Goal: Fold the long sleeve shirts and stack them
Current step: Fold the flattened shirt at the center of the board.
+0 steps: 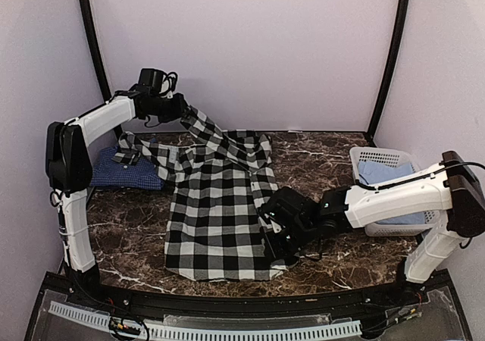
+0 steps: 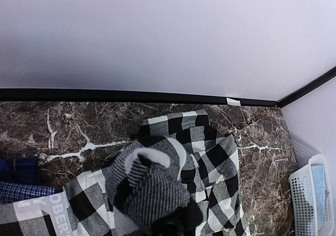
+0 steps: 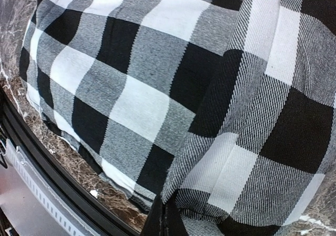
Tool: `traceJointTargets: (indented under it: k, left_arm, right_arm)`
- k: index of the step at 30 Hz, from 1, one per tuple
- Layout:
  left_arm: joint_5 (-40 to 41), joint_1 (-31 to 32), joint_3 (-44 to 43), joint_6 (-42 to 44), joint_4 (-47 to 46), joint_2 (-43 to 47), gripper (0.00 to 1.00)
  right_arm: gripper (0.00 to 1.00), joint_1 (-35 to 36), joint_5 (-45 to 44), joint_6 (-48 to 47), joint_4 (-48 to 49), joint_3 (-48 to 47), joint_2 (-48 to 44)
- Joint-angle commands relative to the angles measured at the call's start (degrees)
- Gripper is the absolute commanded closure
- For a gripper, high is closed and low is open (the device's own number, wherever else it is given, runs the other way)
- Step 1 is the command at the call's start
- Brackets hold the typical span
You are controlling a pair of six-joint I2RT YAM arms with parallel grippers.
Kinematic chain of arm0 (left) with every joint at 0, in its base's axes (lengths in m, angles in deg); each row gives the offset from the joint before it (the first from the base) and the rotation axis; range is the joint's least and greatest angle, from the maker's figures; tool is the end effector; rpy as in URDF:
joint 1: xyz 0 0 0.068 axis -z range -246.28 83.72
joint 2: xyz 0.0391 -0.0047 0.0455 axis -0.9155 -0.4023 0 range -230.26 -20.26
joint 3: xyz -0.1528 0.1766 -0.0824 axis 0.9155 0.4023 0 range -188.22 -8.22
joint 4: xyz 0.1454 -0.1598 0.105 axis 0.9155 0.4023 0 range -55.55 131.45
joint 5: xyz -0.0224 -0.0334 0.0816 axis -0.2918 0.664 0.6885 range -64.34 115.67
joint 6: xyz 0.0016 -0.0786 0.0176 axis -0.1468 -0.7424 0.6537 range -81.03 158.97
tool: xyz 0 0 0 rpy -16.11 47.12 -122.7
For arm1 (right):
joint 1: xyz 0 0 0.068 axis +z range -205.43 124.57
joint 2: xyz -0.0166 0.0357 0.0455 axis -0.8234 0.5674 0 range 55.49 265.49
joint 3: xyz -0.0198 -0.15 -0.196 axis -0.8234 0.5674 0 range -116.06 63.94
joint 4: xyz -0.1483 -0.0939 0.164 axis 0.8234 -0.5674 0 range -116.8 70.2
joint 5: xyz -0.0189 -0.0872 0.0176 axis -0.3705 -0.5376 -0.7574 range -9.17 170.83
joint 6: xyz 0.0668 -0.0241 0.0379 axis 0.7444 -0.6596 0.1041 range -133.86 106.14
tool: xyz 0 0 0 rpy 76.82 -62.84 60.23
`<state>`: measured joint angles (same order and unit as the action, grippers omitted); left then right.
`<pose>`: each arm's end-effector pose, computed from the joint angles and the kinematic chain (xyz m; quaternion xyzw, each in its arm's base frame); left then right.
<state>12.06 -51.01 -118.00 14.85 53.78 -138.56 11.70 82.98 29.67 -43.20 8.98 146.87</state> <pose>0.4652 -0.1440 0.2832 -0.0047 0.8526 -0.2682 0.4484 0.1190 0.2888 0.1437 -0.2022 0.9439 0.2244 0.1332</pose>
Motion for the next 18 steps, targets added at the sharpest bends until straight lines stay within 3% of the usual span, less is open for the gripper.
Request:
traceJointTargets:
  k: [1,10,18]
  left_arm:
    - [0.64,-1.20,-0.44,1.18,-1.07,3.86,1.00]
    - [0.60,-2.27,-0.64,1.65,-0.66,4.27,1.00]
    - [3.25,-2.60,2.65,2.61,-0.48,6.05,1.00]
  right_arm:
    - [1.00,0.17,3.43,-1.78,3.31,-3.42,-0.24]
    - [1.00,0.19,7.03,-3.22,5.69,-8.94,5.19]
    - [1.00,0.17,10.61,-3.22,7.64,-7.89,8.18]
